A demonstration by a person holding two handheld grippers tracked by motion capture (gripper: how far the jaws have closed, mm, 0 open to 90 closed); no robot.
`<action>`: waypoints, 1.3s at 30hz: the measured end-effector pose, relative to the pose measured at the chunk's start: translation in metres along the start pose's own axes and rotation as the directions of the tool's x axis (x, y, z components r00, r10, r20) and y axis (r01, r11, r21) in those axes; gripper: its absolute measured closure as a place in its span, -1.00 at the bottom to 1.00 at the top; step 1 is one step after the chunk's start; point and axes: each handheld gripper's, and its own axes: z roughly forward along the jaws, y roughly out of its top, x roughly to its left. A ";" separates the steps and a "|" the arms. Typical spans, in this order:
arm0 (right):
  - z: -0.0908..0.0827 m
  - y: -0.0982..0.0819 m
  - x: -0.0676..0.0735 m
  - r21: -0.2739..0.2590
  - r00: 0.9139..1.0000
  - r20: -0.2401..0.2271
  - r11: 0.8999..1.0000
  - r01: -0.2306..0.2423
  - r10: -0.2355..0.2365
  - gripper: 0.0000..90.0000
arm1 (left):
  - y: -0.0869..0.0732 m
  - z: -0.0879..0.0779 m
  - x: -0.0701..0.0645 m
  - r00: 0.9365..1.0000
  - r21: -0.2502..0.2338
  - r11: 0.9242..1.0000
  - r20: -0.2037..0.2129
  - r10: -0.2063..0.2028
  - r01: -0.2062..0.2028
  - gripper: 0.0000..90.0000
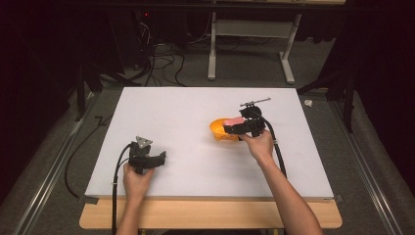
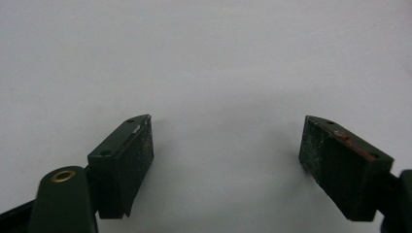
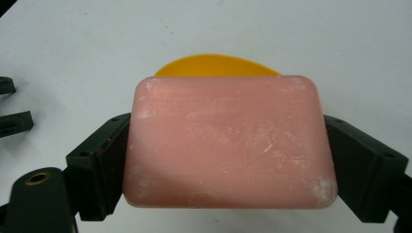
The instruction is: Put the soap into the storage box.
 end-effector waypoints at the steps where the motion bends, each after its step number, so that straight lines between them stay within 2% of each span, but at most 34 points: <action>1: 0.000 0.001 0.000 0.001 1.000 0.002 1.000 -0.001 0.001 -0.69 | 0.000 0.000 0.000 1.000 0.000 1.000 0.000 0.000 0.000 -0.55; 11: 0.009 0.008 0.005 0.013 0.999 0.024 0.999 -0.033 0.032 -0.69 | 0.000 0.000 0.000 1.000 0.000 1.000 0.000 0.000 0.000 -0.55; 26: 0.033 0.017 0.012 0.043 0.994 0.078 0.996 -0.079 0.076 -0.70 | 0.000 0.000 0.000 1.000 -0.001 1.000 0.000 0.000 0.000 -0.55; 39: 0.047 0.018 0.013 0.054 0.989 0.122 0.995 -0.087 0.080 -0.70 | 0.000 0.000 0.000 1.000 -0.003 1.000 -0.002 0.000 0.000 -0.55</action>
